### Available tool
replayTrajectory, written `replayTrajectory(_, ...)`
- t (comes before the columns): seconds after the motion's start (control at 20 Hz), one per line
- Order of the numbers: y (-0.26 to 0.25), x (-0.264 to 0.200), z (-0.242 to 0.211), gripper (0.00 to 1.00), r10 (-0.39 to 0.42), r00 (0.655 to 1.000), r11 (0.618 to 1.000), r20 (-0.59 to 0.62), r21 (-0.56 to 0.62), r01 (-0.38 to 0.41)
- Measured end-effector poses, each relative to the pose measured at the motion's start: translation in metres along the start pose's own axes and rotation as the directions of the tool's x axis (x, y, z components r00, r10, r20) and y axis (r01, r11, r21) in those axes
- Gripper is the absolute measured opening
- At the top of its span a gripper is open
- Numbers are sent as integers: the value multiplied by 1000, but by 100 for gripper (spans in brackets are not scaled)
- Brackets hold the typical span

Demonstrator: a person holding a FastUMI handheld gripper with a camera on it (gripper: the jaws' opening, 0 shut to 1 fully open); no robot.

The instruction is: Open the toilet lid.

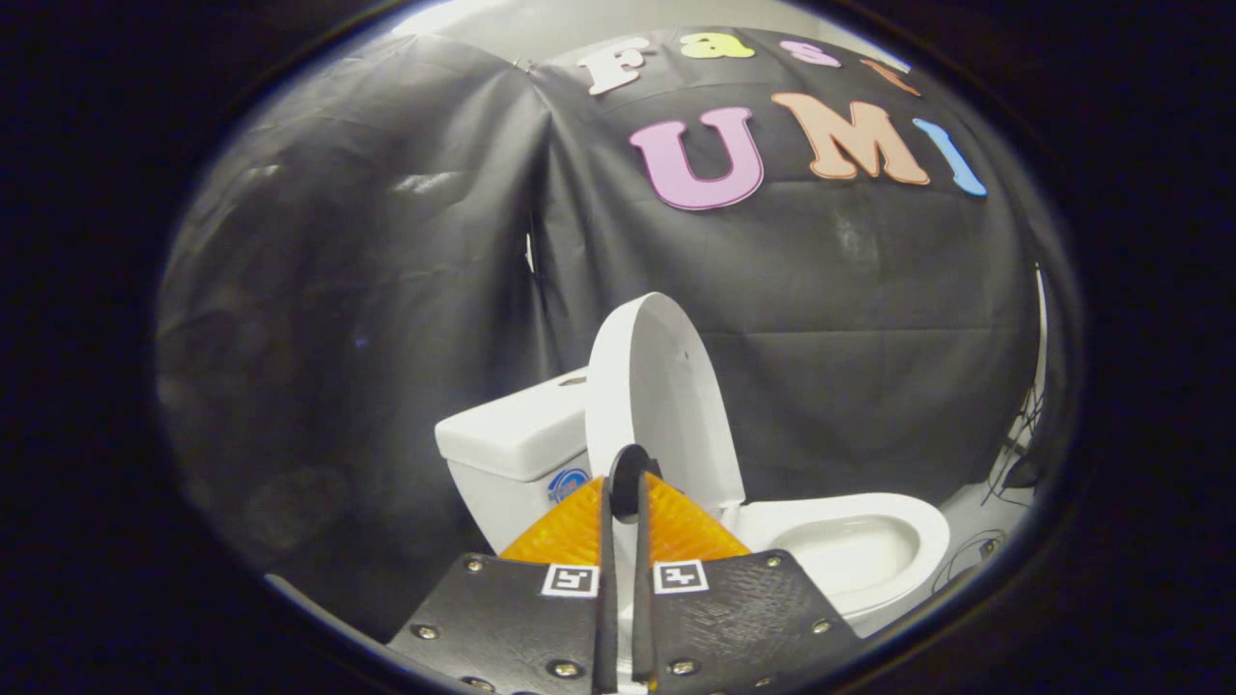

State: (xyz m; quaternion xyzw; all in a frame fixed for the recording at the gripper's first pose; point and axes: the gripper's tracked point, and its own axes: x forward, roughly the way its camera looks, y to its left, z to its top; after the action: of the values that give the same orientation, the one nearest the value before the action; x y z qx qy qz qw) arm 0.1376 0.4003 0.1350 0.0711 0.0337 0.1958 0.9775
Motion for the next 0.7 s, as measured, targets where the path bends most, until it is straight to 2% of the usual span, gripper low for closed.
replayTrajectory(0.25,9,0,-9,6,31,999,999,-13,-20,-32)
replayTrajectory(0.7,15,-20,-51,6,67,991,995,-117,-71,-76)
